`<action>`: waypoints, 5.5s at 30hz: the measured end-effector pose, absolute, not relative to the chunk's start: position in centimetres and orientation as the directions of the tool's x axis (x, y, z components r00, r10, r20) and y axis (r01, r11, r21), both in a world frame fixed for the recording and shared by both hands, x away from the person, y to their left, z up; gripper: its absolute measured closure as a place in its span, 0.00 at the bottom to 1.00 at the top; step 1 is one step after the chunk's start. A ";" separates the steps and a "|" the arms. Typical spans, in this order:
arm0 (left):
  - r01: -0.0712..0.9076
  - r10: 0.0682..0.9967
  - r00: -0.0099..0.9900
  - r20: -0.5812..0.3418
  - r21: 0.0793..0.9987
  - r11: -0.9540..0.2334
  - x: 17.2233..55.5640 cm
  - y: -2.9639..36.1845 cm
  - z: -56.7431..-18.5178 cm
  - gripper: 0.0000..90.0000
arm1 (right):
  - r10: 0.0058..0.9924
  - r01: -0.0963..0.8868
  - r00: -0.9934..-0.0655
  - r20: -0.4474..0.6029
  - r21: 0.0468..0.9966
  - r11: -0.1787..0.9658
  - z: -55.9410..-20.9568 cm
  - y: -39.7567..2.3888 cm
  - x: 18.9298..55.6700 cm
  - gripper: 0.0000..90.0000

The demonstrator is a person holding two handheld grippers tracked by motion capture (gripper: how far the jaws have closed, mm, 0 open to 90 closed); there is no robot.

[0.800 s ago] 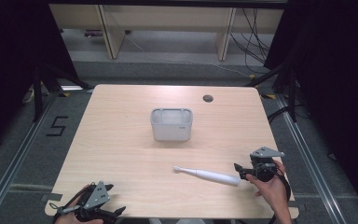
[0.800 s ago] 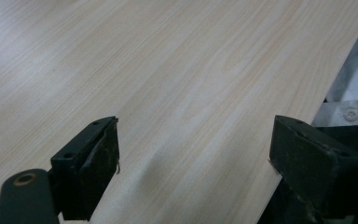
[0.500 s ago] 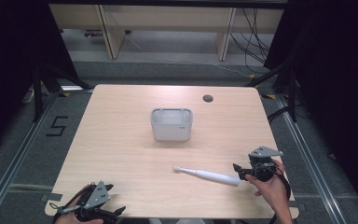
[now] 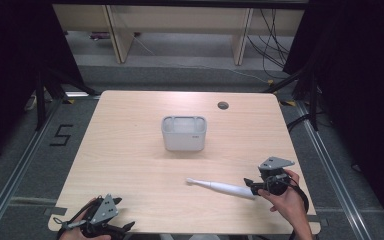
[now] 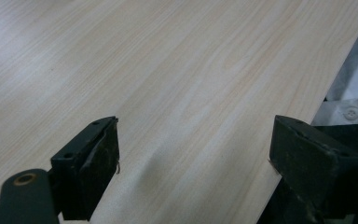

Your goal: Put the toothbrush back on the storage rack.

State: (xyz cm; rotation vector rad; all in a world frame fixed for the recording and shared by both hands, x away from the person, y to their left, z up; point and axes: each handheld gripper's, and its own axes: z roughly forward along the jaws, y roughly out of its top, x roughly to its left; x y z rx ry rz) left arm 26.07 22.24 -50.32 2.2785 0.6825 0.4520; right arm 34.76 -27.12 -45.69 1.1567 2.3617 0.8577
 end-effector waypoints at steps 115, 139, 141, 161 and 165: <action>0.339 0.585 0.801 0.129 0.706 -0.621 26.3 22.4 -50.3 0.17 | 0.458 0.452 -0.889 -0.014 0.142 0.881 -47.5 -16.5 39.0 0.74; 0.341 0.585 0.801 0.130 0.704 -0.624 26.4 22.4 -50.3 0.17 | 0.596 0.488 -0.803 0.021 0.597 0.637 -41.8 -22.1 37.2 0.74; 0.340 0.584 0.800 0.136 0.699 -0.629 26.4 22.5 -50.3 0.17 | 0.586 0.468 -0.810 0.000 0.602 0.647 -41.6 -22.3 37.4 0.74; 0.353 0.603 0.788 0.121 0.714 -0.604 26.4 22.4 -50.3 0.17 | 0.665 0.372 -0.747 -0.009 0.823 0.429 -40.2 -22.6 39.2 0.74; 0.353 0.602 0.789 0.122 0.711 -0.608 26.4 22.5 -50.3 0.17 | 0.670 0.368 -0.742 0.000 0.836 0.407 -39.8 -22.4 39.7 0.74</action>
